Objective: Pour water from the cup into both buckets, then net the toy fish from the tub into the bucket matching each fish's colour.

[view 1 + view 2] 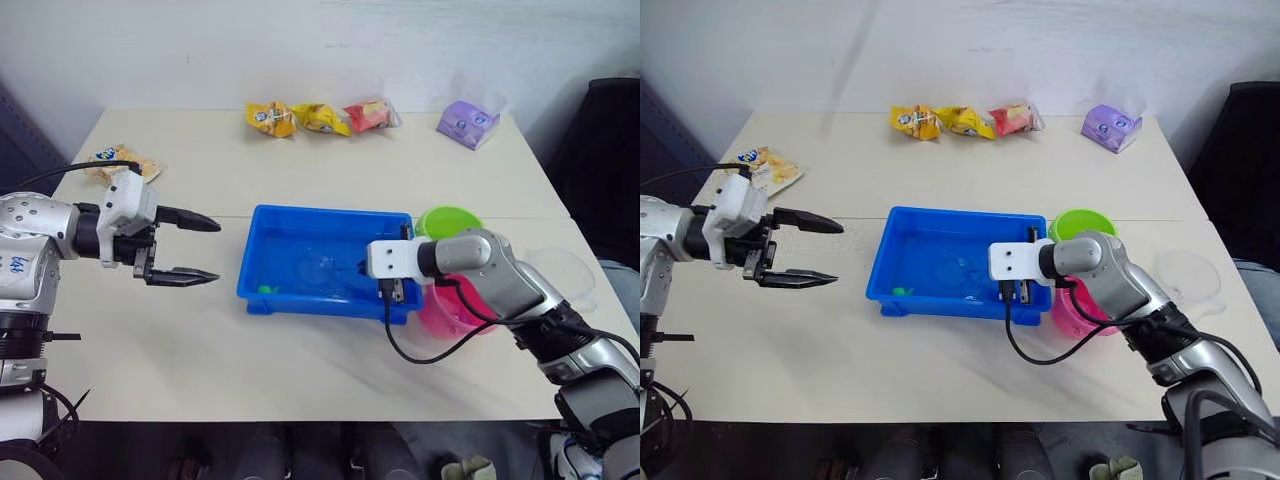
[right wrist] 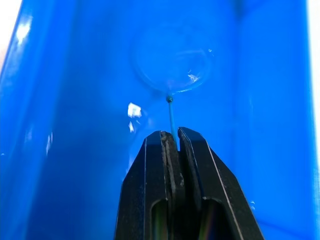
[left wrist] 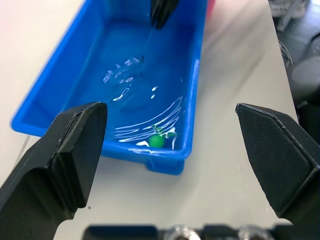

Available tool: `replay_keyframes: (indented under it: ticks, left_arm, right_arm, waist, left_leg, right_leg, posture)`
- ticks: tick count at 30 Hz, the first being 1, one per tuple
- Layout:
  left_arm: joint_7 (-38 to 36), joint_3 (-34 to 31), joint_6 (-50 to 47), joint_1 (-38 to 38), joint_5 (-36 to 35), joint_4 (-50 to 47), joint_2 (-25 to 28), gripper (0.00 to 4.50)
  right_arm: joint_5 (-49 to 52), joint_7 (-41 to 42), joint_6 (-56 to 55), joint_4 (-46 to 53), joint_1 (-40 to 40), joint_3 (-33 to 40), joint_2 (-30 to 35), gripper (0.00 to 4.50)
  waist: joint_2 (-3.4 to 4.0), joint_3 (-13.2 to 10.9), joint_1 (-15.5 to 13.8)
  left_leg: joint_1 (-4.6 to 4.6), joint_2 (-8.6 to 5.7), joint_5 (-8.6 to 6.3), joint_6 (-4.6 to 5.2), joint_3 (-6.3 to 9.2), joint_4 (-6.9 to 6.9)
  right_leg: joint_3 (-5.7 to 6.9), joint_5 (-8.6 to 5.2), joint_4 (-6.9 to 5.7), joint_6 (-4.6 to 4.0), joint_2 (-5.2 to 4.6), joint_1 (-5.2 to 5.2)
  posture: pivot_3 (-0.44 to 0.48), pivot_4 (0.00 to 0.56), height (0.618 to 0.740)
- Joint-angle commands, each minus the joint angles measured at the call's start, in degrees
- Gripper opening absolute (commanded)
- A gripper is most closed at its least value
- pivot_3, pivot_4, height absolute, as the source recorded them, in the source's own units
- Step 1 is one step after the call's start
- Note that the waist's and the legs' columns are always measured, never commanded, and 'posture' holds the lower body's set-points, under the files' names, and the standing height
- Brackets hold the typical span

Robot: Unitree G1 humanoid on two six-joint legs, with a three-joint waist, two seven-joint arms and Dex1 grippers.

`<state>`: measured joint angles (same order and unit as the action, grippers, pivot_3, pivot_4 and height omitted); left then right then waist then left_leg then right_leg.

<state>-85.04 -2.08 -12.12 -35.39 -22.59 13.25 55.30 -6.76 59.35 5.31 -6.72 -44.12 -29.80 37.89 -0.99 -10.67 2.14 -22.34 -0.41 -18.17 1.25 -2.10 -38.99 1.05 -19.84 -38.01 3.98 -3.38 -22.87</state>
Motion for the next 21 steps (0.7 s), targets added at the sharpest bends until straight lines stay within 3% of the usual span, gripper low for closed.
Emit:
replay_keyframes:
  ticks: [1, 8, 21]
  left_arm:
    - [-0.5, -0.1, 1.8, -1.6, 0.6, 0.8, -0.8, 4.44]
    - [0.2, -1.4, 2.3, -0.8, 0.3, 1.6, -1.3, 4.44]
    - [2.6, -4.4, 1.8, 0.2, -0.4, 4.0, -1.7, 4.44]
  right_arm:
    - [-0.8, 2.3, -0.8, 0.4, -1.7, -1.0, -3.6, 0.00]
    - [1.7, 4.4, 4.1, 2.3, -1.2, 1.5, -8.5, 0.00]
    - [14.1, 8.2, 21.1, 12.9, 0.9, 13.4, -5.1, 0.00]
  waist:
    - [0.00, 0.0, 0.0]
    - [0.00, 0.0, -0.4]
    - [0.00, 0.0, -0.5]
  left_leg:
    - [0.01, 0.00, 0.00, 0.00, 0.00, 0.00]
    - [-0.04, 0.00, -0.01, 0.01, 0.01, -0.04]
    - [-0.05, 0.01, -0.01, 0.01, 0.03, -0.02]
  right_leg:
    - [0.00, 0.00, 0.00, 0.00, 0.00, -0.01]
    - [0.02, 0.00, -0.16, 0.00, -0.02, -0.03]
    - [0.04, 0.00, -0.17, 0.00, -0.02, -0.03]
  posture:
    - [0.000, 0.150, 0.740]
    - [0.000, 0.150, 0.740]
    - [0.000, 0.150, 0.740]
